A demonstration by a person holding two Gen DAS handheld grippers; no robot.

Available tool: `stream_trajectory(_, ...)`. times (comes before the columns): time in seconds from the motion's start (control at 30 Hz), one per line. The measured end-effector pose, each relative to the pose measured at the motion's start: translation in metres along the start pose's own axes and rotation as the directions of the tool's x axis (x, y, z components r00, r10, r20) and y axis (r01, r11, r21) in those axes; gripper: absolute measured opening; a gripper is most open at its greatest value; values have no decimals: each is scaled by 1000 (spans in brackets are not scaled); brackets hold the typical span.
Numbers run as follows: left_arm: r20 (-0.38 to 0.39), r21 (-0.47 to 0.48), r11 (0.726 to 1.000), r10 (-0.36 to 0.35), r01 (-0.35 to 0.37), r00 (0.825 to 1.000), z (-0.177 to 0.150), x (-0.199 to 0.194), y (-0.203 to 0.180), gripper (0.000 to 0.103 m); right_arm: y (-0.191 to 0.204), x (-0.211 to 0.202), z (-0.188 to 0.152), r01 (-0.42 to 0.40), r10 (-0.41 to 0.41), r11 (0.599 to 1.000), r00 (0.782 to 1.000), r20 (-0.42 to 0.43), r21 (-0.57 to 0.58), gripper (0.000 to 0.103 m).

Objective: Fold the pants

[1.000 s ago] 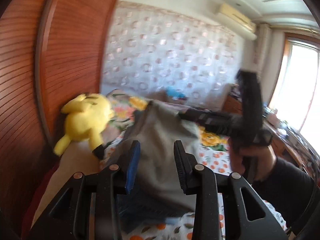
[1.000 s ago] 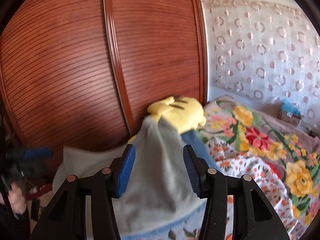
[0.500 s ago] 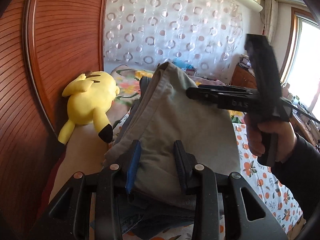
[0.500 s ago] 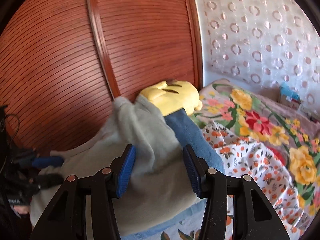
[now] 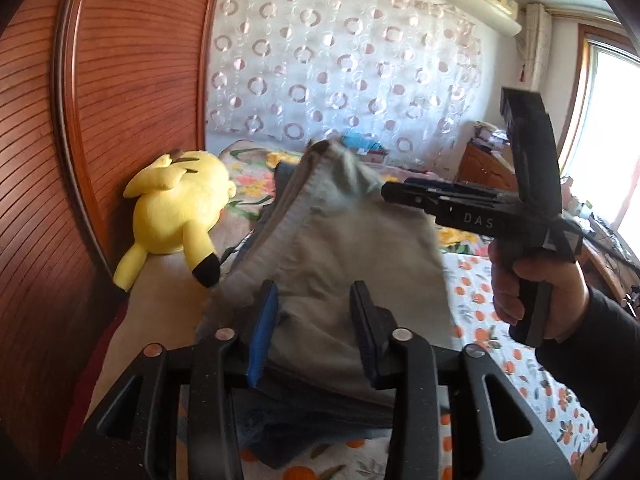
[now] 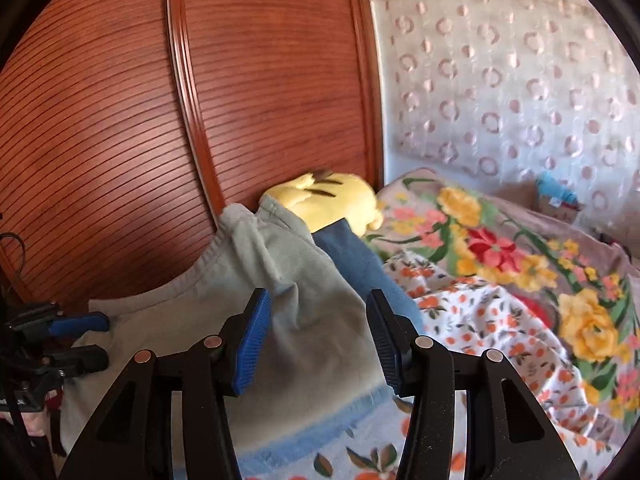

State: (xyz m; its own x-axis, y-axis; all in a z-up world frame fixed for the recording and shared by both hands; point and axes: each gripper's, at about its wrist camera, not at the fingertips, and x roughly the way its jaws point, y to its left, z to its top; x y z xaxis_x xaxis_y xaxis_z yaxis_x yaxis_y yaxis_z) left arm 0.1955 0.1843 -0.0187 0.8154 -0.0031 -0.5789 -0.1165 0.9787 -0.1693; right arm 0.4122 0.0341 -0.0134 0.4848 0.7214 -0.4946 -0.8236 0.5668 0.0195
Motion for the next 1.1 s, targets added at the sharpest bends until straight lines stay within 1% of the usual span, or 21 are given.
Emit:
stream_trajectory(0.07, 7, 10, 1000, -12, 12, 1000, -1, -7, -7, 45, 3, -15, -8, -5, 5, 1000, 1000, 7, 5, 52)
stream_trajectory(0.13, 7, 19, 999, -26, 26, 1000, -4, -13, -14, 47, 8, -31, -19, 24, -25, 1000, 1000, 15, 3, 52)
stream_trajectory(0.23, 9, 46, 999, -22, 22, 1000, -8, -19, -26, 50, 13, -54, -38, 36, -36, 999, 999, 12, 14, 52)
stream_trajectory(0.37, -4, 99, 995, -14, 14, 1000, -17, -17, -50, 50, 17, -86, -63, 61, -61, 996, 998, 7, 61, 52)
stream_trajectory(0.47, 0, 139, 990, -19, 18, 1000, -24, -15, -68, 50, 23, -114, -75, 97, -98, 993, 995, 15, 69, 52)
stream_trajectory(0.57, -6, 144, 989, -40, 40, 999, -29, -12, -83, 51, 29, -143, -89, 128, -130, 987, 991, 12, 101, 52)
stream_trajectory(0.63, -18, 146, 987, -61, 63, 998, -33, -10, -94, 52, 34, -163, -101, 167, -169, 980, 986, 13, 108, 52)
stream_trajectory(0.7, -31, 152, 985, -84, 87, 996, -34, -8, -104, 60, 38, -183, -111, 200, -203, 972, 979, 8, 120, 52)
stream_trajectory(0.77, -29, 170, 981, -87, 91, 996, -36, -7, -117, 70, 43, -201, -121, 225, -227, 964, 974, 1, 139, 52)
stream_trajectory(0.83, -15, 190, 978, -89, 90, 996, -37, -9, -127, 77, 49, -220, -127, 232, -236, 958, 972, 4, 166, 52)
stream_trajectory(0.87, -12, 199, 976, -92, 93, 996, -37, -10, -133, 80, 53, -232, -131, 259, -264, 952, 965, 9, 166, 52)
stream_trajectory(0.97, -10, 218, 971, -92, 93, 996, -38, -13, -148, 82, 65, -257, -136, 303, -312, 936, 950, 23, 177, 52)
stream_trajectory(1.03, 1, 239, 967, -87, 84, 996, -39, -16, -158, 83, 73, -273, -140, 324, -335, 927, 942, 28, 188, 56)
stream_trajectory(1.1, 8, 250, 964, -95, 90, 995, -41, -19, -167, 83, 82, -288, -145, 354, -367, 914, 930, 34, 197, 62)
